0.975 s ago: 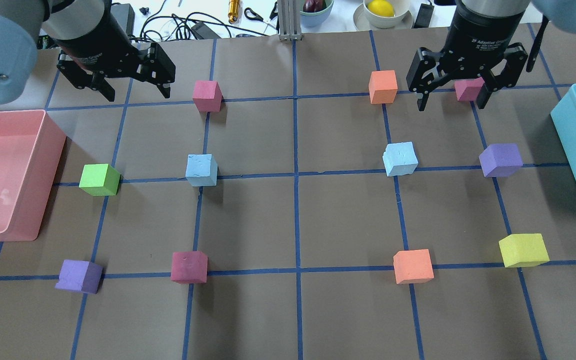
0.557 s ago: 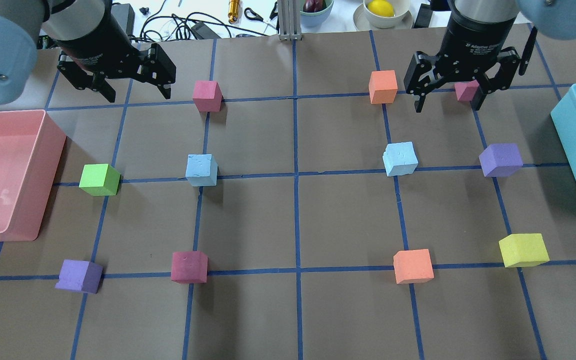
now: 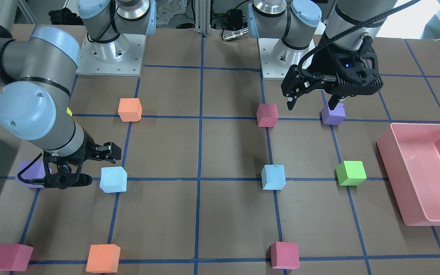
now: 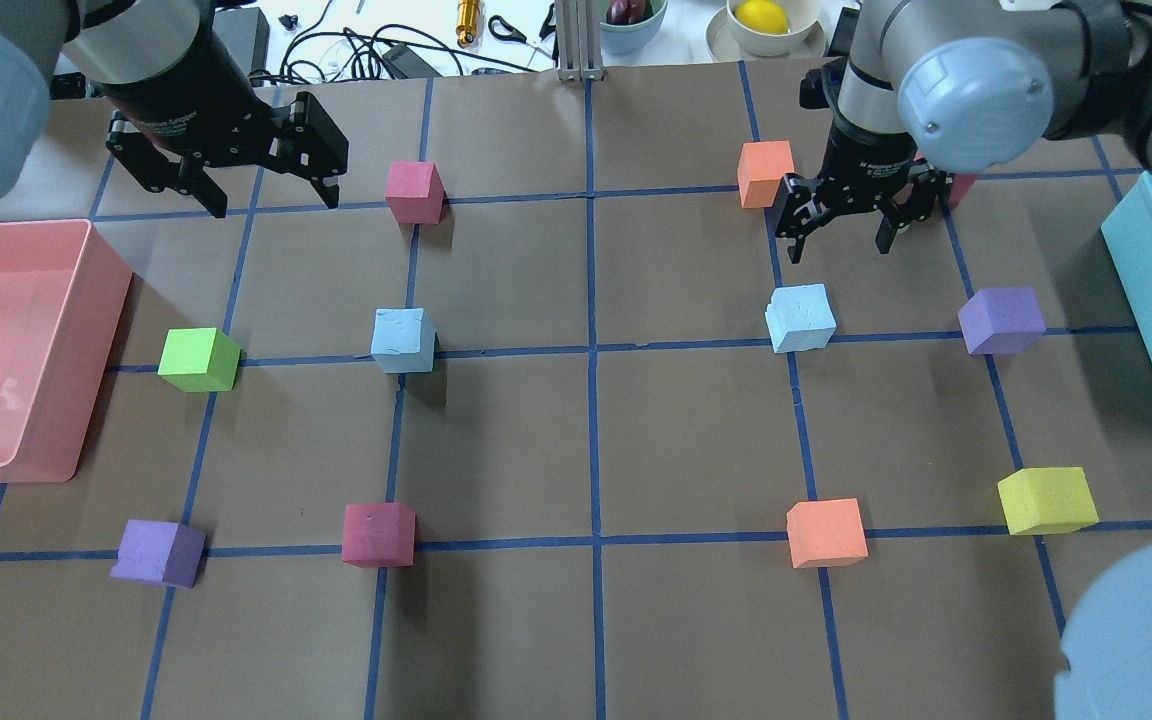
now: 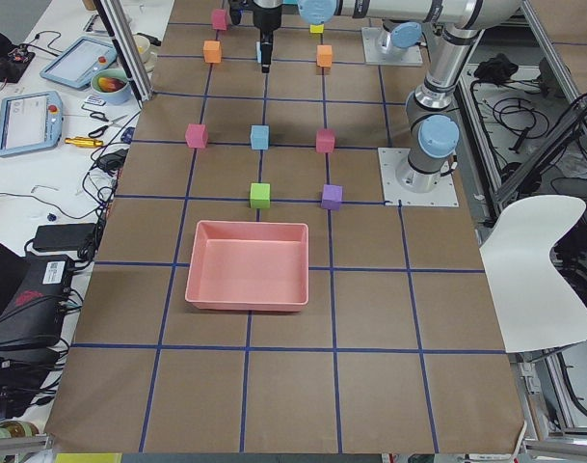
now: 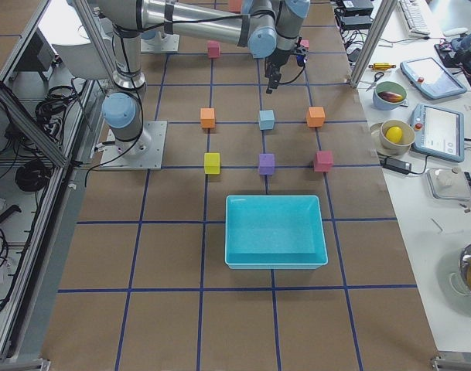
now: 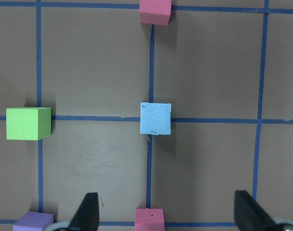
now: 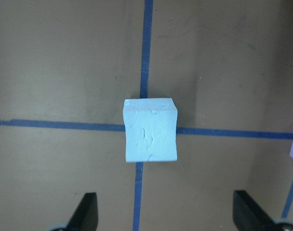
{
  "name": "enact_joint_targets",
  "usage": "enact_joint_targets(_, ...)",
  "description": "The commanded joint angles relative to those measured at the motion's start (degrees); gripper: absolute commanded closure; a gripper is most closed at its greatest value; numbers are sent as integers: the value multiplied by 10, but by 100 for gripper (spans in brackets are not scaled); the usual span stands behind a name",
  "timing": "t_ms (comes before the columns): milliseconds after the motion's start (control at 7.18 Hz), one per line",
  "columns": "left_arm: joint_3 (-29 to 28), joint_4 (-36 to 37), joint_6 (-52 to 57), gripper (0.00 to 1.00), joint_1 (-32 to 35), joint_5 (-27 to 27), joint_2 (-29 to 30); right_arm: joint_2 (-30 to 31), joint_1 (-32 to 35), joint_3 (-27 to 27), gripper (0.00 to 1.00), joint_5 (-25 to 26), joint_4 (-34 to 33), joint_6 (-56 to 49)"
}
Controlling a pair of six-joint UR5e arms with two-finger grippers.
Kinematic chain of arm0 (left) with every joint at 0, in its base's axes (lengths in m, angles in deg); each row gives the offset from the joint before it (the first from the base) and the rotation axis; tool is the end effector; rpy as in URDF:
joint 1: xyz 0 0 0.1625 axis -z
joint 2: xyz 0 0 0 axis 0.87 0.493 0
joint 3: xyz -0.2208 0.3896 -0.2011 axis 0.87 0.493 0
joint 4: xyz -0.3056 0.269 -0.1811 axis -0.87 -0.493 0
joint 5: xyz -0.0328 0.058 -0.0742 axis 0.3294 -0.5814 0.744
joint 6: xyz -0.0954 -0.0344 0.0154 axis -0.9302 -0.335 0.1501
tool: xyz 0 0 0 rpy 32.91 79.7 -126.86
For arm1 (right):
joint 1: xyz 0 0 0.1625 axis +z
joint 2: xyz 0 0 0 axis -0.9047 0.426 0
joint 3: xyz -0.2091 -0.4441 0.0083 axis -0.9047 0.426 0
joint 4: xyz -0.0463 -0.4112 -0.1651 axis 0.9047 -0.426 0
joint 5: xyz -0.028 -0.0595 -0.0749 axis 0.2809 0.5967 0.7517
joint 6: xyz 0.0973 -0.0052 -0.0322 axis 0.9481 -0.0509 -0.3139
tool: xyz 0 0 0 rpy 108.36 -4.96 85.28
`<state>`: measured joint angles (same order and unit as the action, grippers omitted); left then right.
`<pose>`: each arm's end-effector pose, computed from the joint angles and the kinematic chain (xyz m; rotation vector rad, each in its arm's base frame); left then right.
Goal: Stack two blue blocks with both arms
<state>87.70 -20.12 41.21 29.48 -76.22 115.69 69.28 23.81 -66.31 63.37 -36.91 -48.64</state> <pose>-0.1341 -0.5456 0.5724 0.0542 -3.1234 0.1240 0.1142 -0.6513 0.3633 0.1221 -3.1082 -0.2436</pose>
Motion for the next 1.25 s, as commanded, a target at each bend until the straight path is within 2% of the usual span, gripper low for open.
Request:
enact_joint_targets(0, 0, 4, 0, 0, 1, 1, 1, -11, 0, -79, 0, -1, -89, -7)
enact_joint_targets(139, 0, 3, 0, 0, 1, 0, 1, -13, 0, -108, 0, -2, -129, -5)
enact_joint_targets(278, 2, 3, -1, 0, 2, 0, 3, -27, 0, -116, 0, -2, -138, 2)
enact_joint_targets(557, 3, 5, -8, 0, 13, 8, 17, -56, 0, -116, 0, -8, -159, 2)
enact_joint_targets(696, 6, 15, -7, 0, 30, 3, 24, -64, 0, -115, 3, -9, -194, 0)
enact_joint_targets(835, 14, 32, -8, 0, 34, 1, 35, -68, 0, -116, 67, -10, -221, 0)
enact_joint_targets(975, 26, 39, -9, 0, 39, 6, 40, -68, 0, -114, 100, -9, -222, -7)
enact_joint_targets(1114, 34, 71, 2, 0, 40, 3, 50, -64, 0, -111, 100, -10, -223, 0)
